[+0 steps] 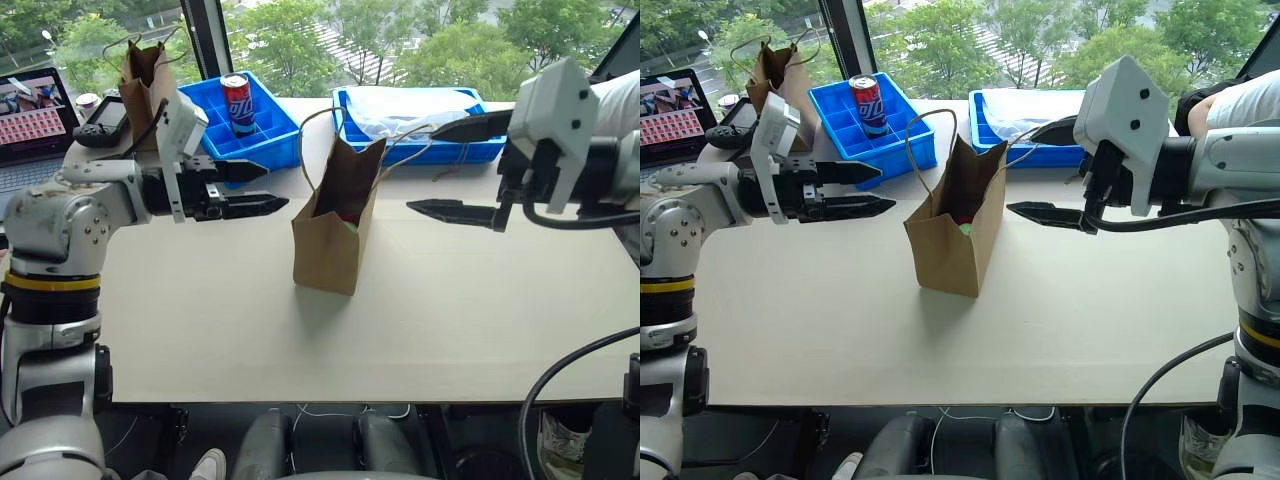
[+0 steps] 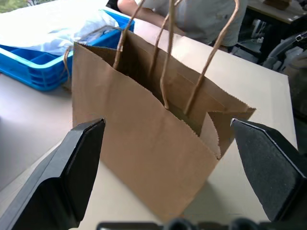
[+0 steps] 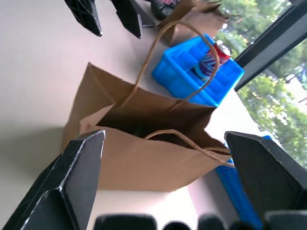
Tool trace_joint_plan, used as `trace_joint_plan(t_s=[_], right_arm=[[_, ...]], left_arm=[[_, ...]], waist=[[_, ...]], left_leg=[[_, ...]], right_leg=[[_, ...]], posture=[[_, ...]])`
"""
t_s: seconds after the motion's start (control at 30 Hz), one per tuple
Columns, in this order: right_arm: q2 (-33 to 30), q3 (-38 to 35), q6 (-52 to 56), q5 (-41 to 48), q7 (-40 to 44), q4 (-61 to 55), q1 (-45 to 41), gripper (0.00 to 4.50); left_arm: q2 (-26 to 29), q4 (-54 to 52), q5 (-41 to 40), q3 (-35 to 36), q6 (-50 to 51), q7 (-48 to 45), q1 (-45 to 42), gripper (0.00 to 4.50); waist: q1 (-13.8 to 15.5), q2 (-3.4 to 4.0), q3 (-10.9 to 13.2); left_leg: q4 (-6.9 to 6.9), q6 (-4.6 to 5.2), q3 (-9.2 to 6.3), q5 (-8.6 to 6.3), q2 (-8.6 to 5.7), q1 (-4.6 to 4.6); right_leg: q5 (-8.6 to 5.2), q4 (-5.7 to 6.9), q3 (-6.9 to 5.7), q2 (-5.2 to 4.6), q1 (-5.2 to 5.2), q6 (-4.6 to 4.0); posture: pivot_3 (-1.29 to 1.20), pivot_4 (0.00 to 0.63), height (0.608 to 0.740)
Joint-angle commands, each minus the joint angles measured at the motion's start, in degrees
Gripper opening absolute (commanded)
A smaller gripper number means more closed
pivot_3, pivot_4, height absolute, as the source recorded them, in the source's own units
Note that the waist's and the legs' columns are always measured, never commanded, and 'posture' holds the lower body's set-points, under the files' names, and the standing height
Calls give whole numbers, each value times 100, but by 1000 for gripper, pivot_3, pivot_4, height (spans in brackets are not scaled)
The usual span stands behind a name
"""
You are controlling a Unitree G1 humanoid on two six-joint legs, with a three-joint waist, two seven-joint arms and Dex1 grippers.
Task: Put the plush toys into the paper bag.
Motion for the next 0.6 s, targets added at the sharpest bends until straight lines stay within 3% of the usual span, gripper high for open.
trace_joint_plan(t_s=[0.03,0.27,0.43,0.6], right_arm=[[-276,-122,140,144,27,-116,289,3940],[62,664,-627,-696,-652,269,831,1681],[638,1130,-1212,-1130,-967,732,905,24],[1318,1421,-1431,-1106,-1078,793,910,24]], left_arm=[[184,-356,-67,189,-300,-194,225,4500],[372,-585,39,121,-757,-523,1012,4500],[-234,-917,-90,51,-654,131,1203,4500],[-1069,-1292,-203,-23,-379,1040,1281,4500]], waist=[[-4,0,0],[-51,0,0],[5,-1,1],[28,-1,1]], left_leg=[[1,0,0,0,0,0],[3,0,6,0,4,5],[13,1,8,1,1,2],[17,3,7,-1,0,-2]], right_leg=[[0,0,0,0,1,0],[0,2,7,2,-1,0],[0,6,7,0,1,0],[1,6,5,-1,2,2]], posture=[[0,150,740],[0,150,740],[0,150,740],[0,150,740]])
